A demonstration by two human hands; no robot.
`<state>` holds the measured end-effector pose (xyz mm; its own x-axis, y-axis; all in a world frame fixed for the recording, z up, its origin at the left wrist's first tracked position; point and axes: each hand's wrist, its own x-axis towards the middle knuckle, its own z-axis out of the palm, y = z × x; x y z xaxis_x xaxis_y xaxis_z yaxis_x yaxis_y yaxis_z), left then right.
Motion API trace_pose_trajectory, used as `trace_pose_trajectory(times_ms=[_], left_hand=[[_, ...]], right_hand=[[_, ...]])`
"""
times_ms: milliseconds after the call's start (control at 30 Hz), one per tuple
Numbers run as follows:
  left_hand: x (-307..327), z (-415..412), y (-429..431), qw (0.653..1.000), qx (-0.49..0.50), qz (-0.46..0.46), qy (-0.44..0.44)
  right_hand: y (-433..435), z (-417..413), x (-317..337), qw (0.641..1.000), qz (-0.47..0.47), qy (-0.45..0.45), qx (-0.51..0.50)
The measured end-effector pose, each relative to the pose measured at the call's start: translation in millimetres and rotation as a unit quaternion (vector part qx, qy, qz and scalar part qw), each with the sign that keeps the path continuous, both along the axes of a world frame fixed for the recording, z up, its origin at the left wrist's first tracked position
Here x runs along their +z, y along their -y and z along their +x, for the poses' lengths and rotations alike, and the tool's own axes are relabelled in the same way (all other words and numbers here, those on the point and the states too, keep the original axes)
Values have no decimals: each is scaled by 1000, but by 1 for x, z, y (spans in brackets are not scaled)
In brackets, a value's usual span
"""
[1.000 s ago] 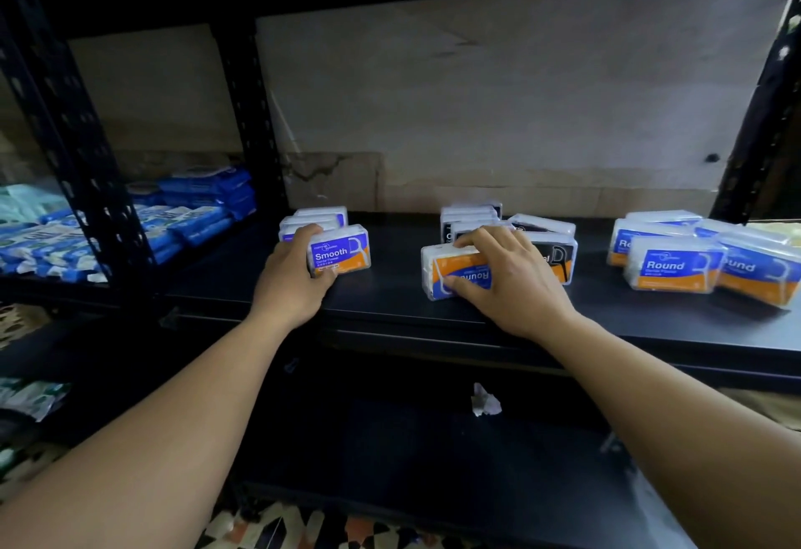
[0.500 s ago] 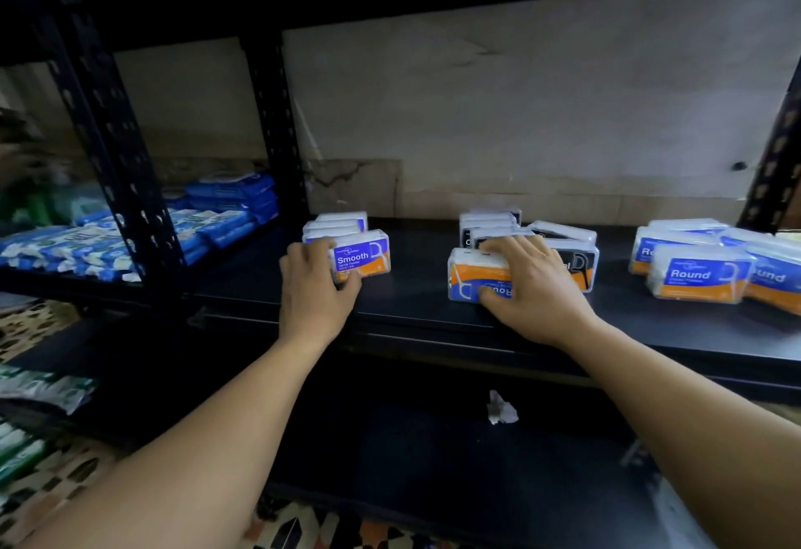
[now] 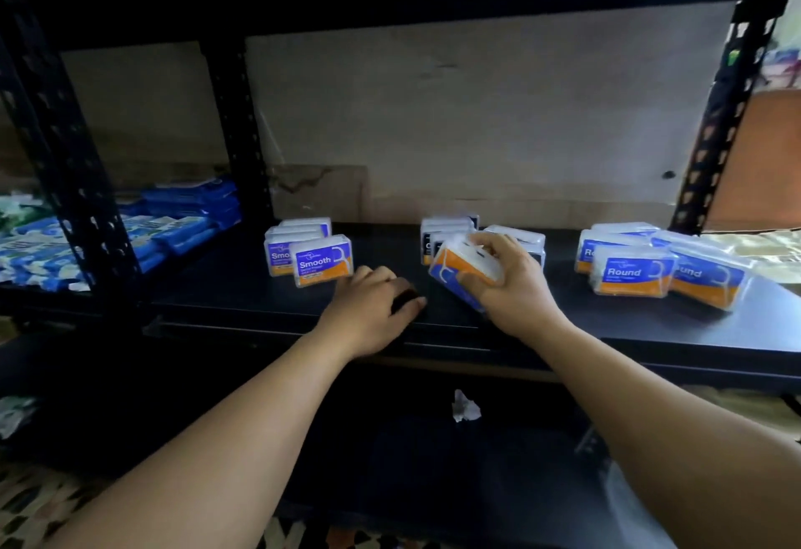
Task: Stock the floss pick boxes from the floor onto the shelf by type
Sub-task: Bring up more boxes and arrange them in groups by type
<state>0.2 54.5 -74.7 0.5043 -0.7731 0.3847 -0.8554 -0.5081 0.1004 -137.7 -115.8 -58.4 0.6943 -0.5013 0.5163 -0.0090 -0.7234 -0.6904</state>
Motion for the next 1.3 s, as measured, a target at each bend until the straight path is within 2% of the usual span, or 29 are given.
trace_pose_trajectory(times_ms=[67,167,267,367,500,700,800,900,967,1067,1167,1300], left_hand=[[-1,-10,12,1000,11,16,11],[-5,-20,25,999,25,36,22],[-4,-21,27,998,30,56,11],[-5,-22,25,998,31,56,10],[-6,-23,24,998,37,49,18],[-6,-22,24,998,40,46,-8],[-5,-23,25,998,43,48,-27],[-5,-23,24,998,42,46,-25],[-6,-22,24,998,40,46,-24],[-7,-21,26,998,41,47,-28],[-9,-20,28,998,42,45,-28],[-10,-19,28,998,48,46,-24]], right_hand=[[2,-3,0,998,59,37,-1],[2,-9,2,994,85,63,13],[2,-11,4,993,92,44,57],[3,-11,4,996,70,33,35],[6,-21,1,995,88,47,2],[30,-60,0,992,122,16,21],[33,-77,-1,984,166,55,39],[36,-88,-2,979,184,91,9],[40,-93,-3,981,173,86,-35],[52,-104,-5,987,83,16,-138],[64,-116,-9,976,8,-44,-212],[79,-125,-13,960,-20,-57,-273]])
